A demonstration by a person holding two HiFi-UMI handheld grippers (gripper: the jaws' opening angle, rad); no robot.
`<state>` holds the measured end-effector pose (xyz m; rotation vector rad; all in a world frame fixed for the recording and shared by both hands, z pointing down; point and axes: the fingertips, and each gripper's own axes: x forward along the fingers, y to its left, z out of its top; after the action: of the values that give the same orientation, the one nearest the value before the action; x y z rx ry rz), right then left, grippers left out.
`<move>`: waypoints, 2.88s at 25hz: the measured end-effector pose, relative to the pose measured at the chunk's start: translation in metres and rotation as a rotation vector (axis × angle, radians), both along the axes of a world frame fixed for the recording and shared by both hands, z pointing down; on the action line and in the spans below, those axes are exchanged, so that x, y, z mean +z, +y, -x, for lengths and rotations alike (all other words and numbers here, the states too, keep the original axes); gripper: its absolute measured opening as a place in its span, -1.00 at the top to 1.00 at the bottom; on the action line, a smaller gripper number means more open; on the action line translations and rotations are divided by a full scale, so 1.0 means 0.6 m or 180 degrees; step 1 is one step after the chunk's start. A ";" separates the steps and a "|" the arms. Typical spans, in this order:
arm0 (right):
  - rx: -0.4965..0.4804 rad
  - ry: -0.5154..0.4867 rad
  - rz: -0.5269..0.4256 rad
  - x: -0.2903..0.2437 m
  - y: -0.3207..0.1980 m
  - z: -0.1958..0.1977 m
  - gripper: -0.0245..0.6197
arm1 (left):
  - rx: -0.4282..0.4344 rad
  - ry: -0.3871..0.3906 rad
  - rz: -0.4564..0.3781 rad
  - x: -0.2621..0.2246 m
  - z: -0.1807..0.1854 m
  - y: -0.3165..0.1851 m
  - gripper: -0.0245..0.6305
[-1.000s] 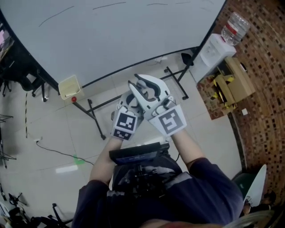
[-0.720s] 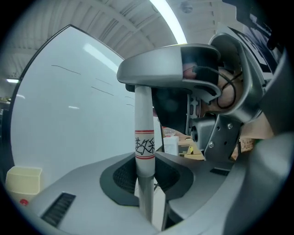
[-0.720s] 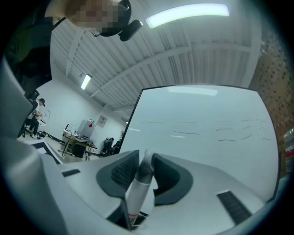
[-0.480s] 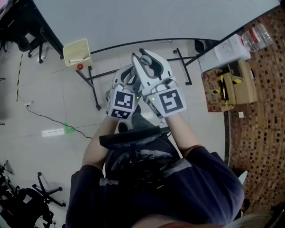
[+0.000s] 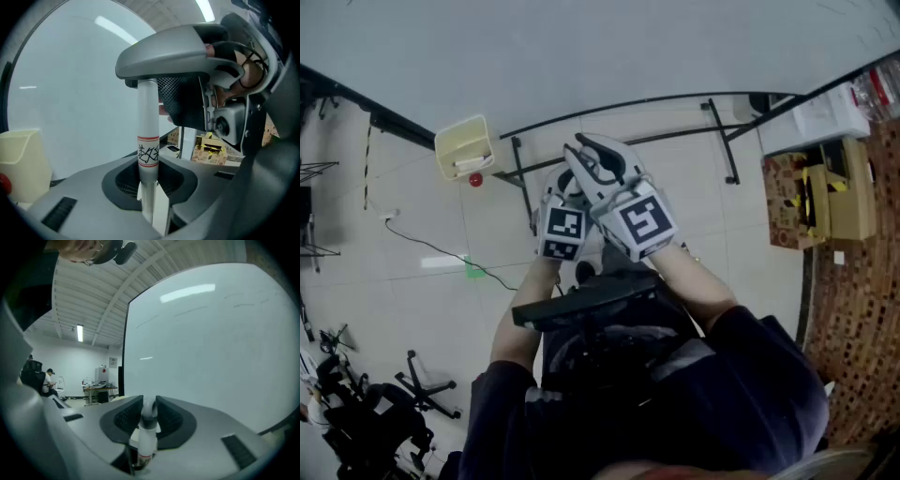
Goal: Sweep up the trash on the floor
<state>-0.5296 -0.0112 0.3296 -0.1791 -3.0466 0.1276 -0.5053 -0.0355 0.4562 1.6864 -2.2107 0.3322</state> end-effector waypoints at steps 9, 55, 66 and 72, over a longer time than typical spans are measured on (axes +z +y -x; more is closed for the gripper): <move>-0.1043 0.0423 0.0018 0.132 -0.024 0.043 0.62 | -0.0126 0.0128 0.0504 0.137 0.045 -0.068 0.71; -0.0095 0.1575 -0.0474 0.360 -0.113 0.131 0.55 | 0.0723 0.0590 0.0412 0.264 0.167 -0.107 0.61; -0.0249 0.1472 -0.0576 0.363 -0.077 0.175 0.60 | 0.0251 0.0502 0.0780 0.299 0.183 -0.002 0.59; -0.0276 0.1494 -0.0525 0.370 -0.070 0.192 0.59 | 0.0285 0.0332 0.0802 0.293 0.184 -0.013 0.62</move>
<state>-0.6446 -0.0531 0.5515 -0.2310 -2.5622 -0.0780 -0.6155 -0.0435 0.6321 1.6288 -1.9327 0.5104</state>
